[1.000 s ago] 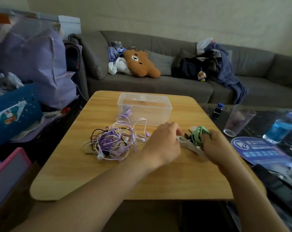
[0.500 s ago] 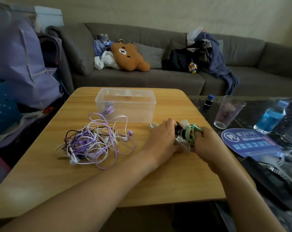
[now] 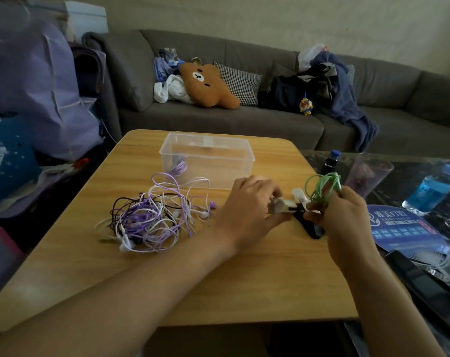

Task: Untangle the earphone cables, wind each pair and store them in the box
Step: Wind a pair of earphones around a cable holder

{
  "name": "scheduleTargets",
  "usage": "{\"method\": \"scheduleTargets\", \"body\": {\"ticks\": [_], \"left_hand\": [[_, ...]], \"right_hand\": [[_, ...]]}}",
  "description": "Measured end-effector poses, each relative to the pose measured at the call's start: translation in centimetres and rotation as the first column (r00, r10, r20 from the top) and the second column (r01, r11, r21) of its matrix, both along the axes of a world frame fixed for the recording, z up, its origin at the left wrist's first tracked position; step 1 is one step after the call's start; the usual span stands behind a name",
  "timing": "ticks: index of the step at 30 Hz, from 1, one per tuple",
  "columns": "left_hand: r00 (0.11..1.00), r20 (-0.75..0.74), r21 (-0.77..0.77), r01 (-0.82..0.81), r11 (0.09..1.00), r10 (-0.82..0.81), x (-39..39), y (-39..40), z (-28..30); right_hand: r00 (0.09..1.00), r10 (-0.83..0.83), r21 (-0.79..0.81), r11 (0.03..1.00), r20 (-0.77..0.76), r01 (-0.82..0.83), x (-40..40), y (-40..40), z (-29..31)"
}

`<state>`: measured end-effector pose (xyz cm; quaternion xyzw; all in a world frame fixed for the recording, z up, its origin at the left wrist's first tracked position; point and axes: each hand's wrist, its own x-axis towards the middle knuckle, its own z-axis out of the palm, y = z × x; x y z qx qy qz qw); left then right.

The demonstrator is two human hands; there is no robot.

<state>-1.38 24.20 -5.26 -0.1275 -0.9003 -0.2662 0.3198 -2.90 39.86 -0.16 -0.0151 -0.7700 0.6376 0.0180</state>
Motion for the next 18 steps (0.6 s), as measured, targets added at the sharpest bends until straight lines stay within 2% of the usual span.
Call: {"method": "scheduleTargets", "body": {"ticks": [2, 3, 5, 7, 10, 13, 16, 18], "left_hand": [[0.998, 0.052, 0.124, 0.018, 0.992, -0.025, 0.4, -0.2, 1.1], [0.997, 0.066, 0.135, 0.023, 0.991, -0.032, 0.6, -0.4, 1.4], [0.996, 0.078, 0.069, 0.03, 0.997, -0.036, 0.6, -0.9, 1.3], [0.989, 0.145, -0.027, 0.019, 0.999, -0.015, 0.4, -1.5, 0.8], [0.966, 0.256, -0.154, 0.002, 0.988, 0.038, 0.3, -2.2, 0.3], [0.957, 0.28, -0.214, -0.018, 0.977, 0.079, 0.5, -2.3, 0.4], [0.932, 0.334, -0.269, -0.05, 0.962, 0.142, 0.6, -2.3, 0.6], [0.917, 0.364, -0.277, -0.061, 0.959, 0.164, 0.6, -2.2, 0.8]], "right_hand": [[0.999, -0.024, 0.024, 0.999, -0.026, 0.024, -0.3, -0.1, -0.2], [0.998, -0.041, 0.074, 0.996, -0.041, 0.044, -0.7, -0.2, -0.5], [0.994, -0.084, 0.231, 0.968, -0.072, 0.098, -1.6, -0.2, -1.2], [0.992, -0.098, 0.427, 0.896, -0.074, 0.12, -2.7, -0.2, -1.8], [0.998, -0.057, 0.625, 0.779, -0.015, 0.054, -3.7, -0.7, -2.1], [1.0, 0.001, 0.688, 0.726, 0.019, -0.013, -3.8, -1.1, -1.9], [0.997, 0.068, 0.733, 0.68, -0.033, -0.023, -4.0, -1.1, -2.1], [0.989, 0.143, 0.728, 0.683, -0.049, -0.063, -3.8, -1.2, -2.1]]}}
